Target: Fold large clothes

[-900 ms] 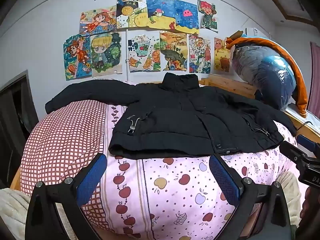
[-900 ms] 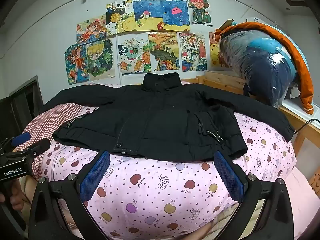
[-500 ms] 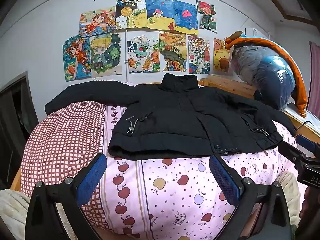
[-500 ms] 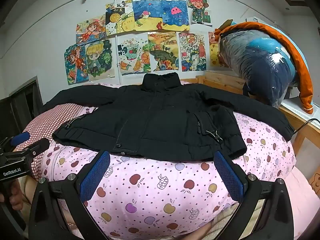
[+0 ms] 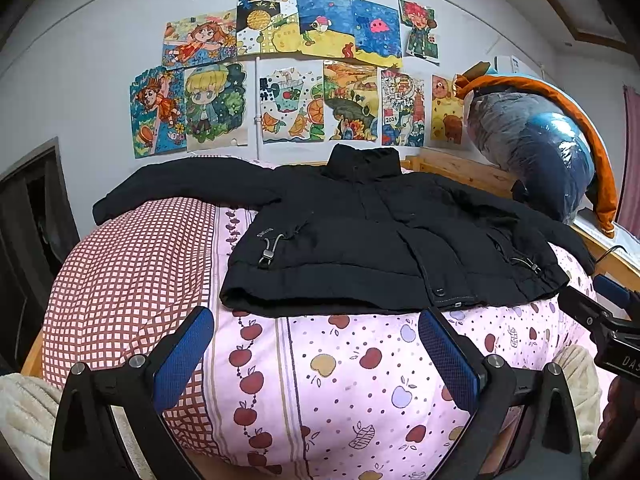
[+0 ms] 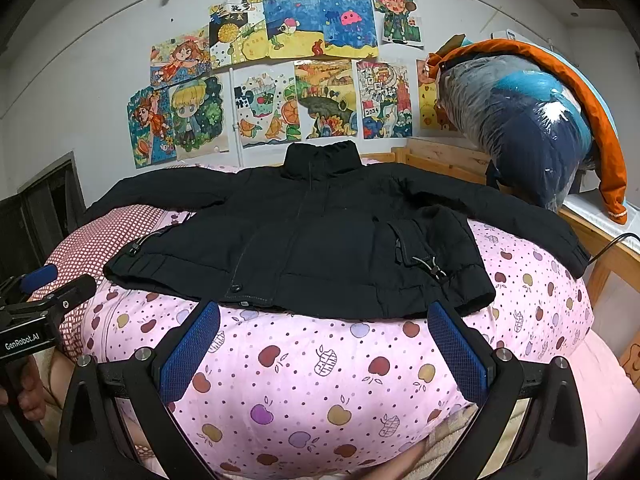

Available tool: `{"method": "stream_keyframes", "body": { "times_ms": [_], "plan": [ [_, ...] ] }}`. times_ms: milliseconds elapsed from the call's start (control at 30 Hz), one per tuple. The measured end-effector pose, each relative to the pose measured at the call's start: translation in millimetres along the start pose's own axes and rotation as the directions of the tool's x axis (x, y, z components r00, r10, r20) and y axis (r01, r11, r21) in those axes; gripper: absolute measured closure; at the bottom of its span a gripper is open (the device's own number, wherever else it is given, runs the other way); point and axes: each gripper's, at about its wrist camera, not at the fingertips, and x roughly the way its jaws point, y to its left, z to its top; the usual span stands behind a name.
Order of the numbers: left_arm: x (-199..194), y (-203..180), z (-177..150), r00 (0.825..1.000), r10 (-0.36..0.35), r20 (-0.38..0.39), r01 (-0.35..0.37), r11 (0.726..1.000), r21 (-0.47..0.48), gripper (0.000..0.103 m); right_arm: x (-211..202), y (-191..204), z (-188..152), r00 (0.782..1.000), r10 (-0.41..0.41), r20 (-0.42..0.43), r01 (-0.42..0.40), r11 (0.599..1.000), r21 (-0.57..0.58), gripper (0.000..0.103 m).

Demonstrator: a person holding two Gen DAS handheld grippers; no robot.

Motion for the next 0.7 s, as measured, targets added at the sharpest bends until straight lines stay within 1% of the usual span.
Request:
{"method": "stream_keyframes", "body": {
  "times_ms": [700],
  "plan": [
    [-1.5, 0.0, -2.6, 1.000, 0.006, 0.002, -0.006, 1.000, -0.004, 0.000, 2.9, 3.2, -4.5, 1.000, -0.001, -0.010, 0.001, 1.000, -0.001, 0.001]
  ]
}}
